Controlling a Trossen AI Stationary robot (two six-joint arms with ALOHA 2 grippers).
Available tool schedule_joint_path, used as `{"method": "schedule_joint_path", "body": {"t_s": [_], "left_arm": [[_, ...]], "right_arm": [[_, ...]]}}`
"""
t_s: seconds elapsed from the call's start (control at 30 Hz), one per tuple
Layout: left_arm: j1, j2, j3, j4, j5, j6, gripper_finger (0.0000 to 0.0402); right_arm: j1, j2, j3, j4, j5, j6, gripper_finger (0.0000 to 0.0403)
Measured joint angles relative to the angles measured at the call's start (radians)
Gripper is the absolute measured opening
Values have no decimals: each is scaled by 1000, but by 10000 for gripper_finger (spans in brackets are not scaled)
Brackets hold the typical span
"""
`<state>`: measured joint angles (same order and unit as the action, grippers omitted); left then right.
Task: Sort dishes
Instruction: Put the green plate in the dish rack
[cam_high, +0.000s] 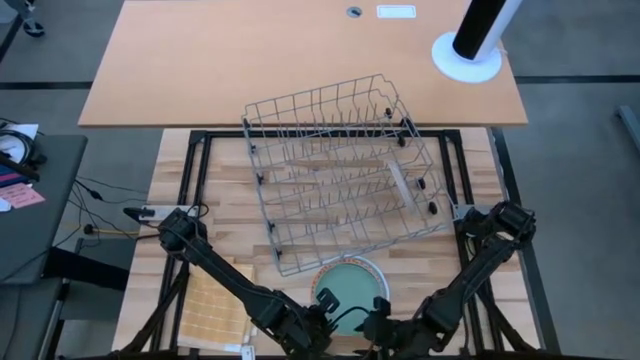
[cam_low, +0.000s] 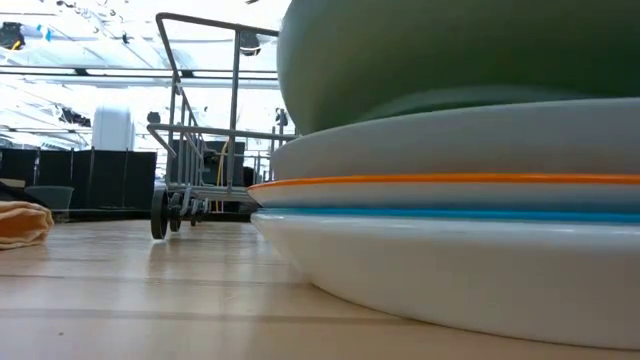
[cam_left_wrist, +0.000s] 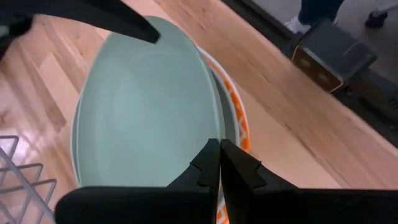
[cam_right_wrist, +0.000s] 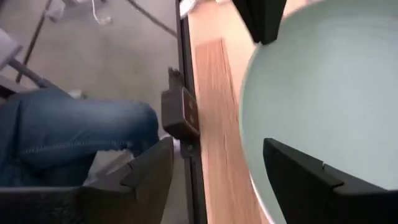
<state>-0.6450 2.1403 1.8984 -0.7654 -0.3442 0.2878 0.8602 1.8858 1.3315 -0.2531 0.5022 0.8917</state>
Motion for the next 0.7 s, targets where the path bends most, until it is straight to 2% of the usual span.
{"method": "schedule_joint_path", "body": {"t_s": [0.23, 0.4, 0.57, 0.7], "left_arm": [[18, 0, 0, 2, 2, -1, 0], [24, 0, 0, 3, 2, -2, 0], [25, 0, 0, 8, 2, -2, 0], [25, 0, 0, 10, 1, -3, 0]], "right_arm": [[-41, 0, 6, -91, -83, -1, 242], [-56, 0, 6, -153, -94, -21, 224], [-65, 0, 6, -165, -105, -45, 192], [-65, 0, 6, -169, -108, -63, 151]]}}
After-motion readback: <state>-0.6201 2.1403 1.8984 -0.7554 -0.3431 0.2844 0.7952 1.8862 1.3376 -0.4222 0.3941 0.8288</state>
